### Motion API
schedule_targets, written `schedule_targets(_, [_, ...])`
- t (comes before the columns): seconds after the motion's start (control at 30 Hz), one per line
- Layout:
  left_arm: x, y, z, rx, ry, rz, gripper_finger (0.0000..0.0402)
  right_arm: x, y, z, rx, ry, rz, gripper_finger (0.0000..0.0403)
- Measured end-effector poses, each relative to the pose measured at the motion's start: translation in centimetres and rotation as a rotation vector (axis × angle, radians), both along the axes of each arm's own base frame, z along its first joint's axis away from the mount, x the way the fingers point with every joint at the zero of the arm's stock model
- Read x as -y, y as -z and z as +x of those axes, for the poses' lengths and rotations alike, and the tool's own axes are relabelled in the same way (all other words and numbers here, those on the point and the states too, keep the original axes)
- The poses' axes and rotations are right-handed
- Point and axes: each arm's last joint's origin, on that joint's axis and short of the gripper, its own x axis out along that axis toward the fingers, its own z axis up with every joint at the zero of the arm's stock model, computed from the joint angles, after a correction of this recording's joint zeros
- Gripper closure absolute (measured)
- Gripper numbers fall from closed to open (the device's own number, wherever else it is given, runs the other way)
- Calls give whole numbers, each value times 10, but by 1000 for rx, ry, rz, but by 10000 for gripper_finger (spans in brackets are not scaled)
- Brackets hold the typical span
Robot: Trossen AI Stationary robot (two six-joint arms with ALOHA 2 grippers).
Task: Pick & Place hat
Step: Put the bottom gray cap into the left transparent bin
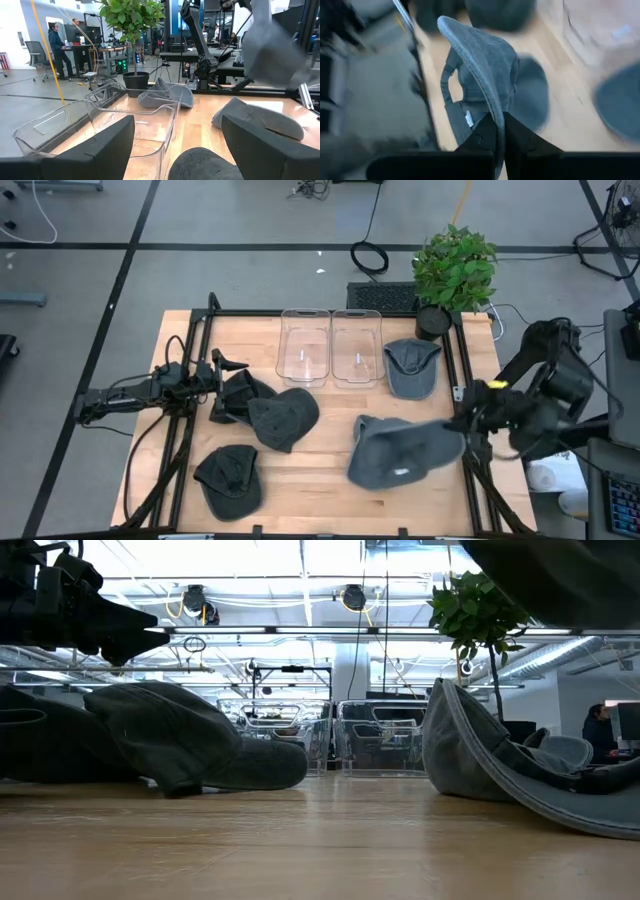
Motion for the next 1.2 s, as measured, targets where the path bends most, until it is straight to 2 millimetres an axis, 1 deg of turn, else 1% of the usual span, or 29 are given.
schedule_targets(0.1, [0, 0, 0, 0, 0, 0, 96, 6, -10, 3, 140, 42, 2, 402])
schedule_targets(0.27, [0, 0, 0, 0, 0, 0, 96, 12, -24, 14, 324, 134, -43, 402])
schedule_targets(0.47, [0, 0, 0, 0, 0, 0, 96, 13, -44, 32, 513, 192, -194, 403])
schedule_targets(0.6, [0, 0, 0, 0, 0, 0, 96, 12, -55, 47, 585, 205, -331, 403])
schedule_targets(0.8, [0, 0, 0, 0, 0, 0, 96, 7, -64, 72, 607, 217, -617, 403])
schedule_targets(0.9, [0, 0, 0, 0, 0, 0, 96, 4, -64, 86, 576, 217, -763, 403])
schedule_targets(1.07, [0, 0, 0, 0, 0, 0, 96, -1, -64, 112, 519, 169, -1007, 403])
schedule_targets(1.2, [0, 0, 0, 0, 0, 0, 96, -5, -61, 130, 454, 147, -1168, 403])
